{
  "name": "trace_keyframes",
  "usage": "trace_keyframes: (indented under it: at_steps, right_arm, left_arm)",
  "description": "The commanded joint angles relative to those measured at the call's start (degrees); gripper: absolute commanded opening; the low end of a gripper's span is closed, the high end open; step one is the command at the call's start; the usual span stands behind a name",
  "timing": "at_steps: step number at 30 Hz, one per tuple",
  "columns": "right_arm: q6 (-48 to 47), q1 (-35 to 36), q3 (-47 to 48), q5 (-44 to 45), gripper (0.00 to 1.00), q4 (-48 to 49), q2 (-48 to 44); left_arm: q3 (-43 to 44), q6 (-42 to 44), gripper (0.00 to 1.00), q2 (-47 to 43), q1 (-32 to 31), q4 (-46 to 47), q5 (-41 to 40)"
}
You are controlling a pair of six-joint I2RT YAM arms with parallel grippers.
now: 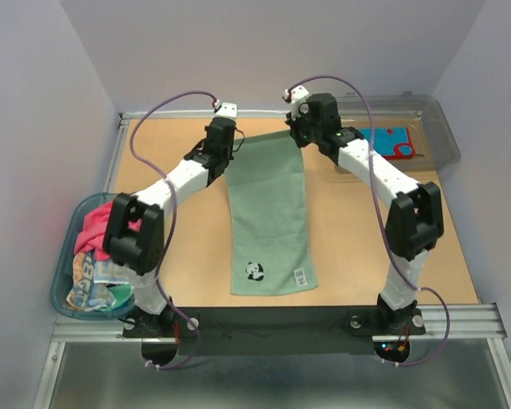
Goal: Fold and stack the towels
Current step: Flatten out the crumpled towel, then fold the towel
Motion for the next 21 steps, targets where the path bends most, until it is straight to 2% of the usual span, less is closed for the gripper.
trace_keyframes:
  at_steps: [1,4,10,17,21]
  right_arm:
    - [-2.4,-3.1,5.8,1.2,0.01,8.2,5.3]
    - [-4.4,-3.8,8.3,0.4,0.01,11.0,10.8]
    - [-5.7,-4.4,8.8,-2.6,0.01,13.0,14.6]
    - [-5.8,-4.6,-0.2,-5.5,0.01,13.1,9.4]
    - [-4.2,-4.5,-8.3,-7.9,0.01,13.1,2.2]
  left_arm:
    - [6.0,-2.2,0.00,5.8,4.7,5.7,-4.4]
    - [9.9,-1.0,0.00,11.0,5.8,8.7,-1.4]
    - [10.2,3.8,0.00,11.9,6.2,11.3,2.0]
    - [2.3,0.6,0.00,5.2,6.2,9.2,7.8]
    - [-4.1,-3.1,0.00,-2.3,6.0,6.3,11.8]
